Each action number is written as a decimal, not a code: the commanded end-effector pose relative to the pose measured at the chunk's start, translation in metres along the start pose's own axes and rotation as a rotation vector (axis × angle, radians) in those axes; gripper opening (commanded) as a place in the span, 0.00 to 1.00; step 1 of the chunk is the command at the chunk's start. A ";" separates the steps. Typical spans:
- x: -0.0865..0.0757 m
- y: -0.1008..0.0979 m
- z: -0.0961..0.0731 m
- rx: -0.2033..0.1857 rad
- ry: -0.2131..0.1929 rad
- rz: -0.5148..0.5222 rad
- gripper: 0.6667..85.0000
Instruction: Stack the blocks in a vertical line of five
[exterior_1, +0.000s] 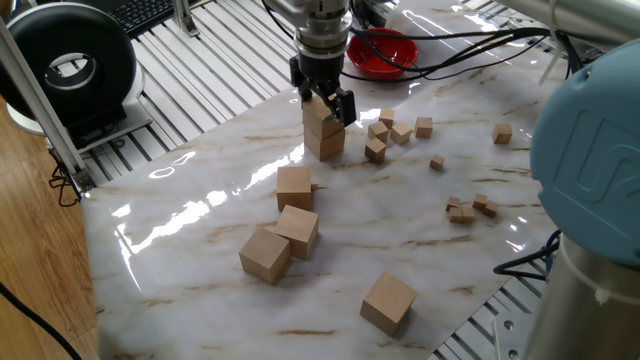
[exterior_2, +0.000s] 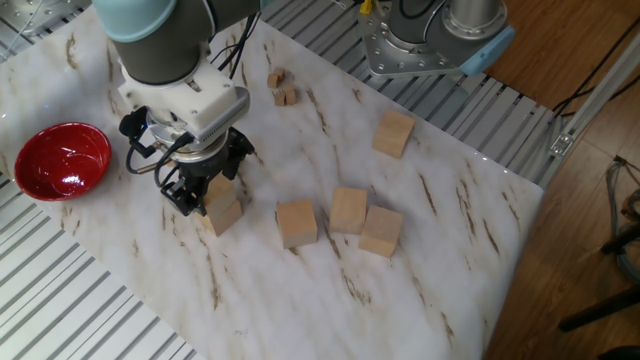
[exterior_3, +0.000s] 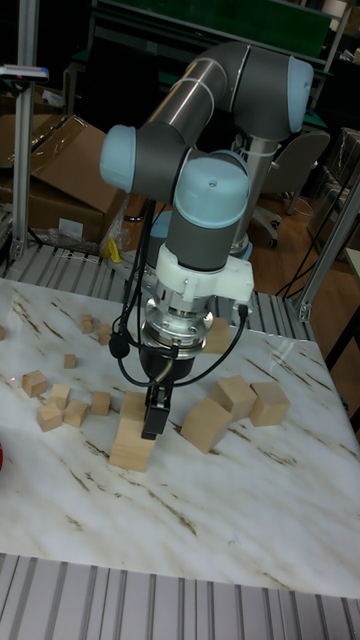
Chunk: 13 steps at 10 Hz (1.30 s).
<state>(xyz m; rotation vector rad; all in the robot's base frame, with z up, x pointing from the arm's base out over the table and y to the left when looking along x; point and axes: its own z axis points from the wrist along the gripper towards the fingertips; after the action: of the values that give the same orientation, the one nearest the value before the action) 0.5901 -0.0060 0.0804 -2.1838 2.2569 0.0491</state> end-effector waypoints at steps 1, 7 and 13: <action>-0.005 0.002 0.000 -0.010 -0.024 0.031 0.78; -0.005 -0.003 0.000 0.010 -0.025 0.009 0.83; -0.001 -0.002 -0.001 0.008 -0.007 -0.028 1.00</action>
<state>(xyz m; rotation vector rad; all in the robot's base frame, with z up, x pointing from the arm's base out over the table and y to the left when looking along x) 0.5920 -0.0053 0.0793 -2.2031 2.2266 0.0473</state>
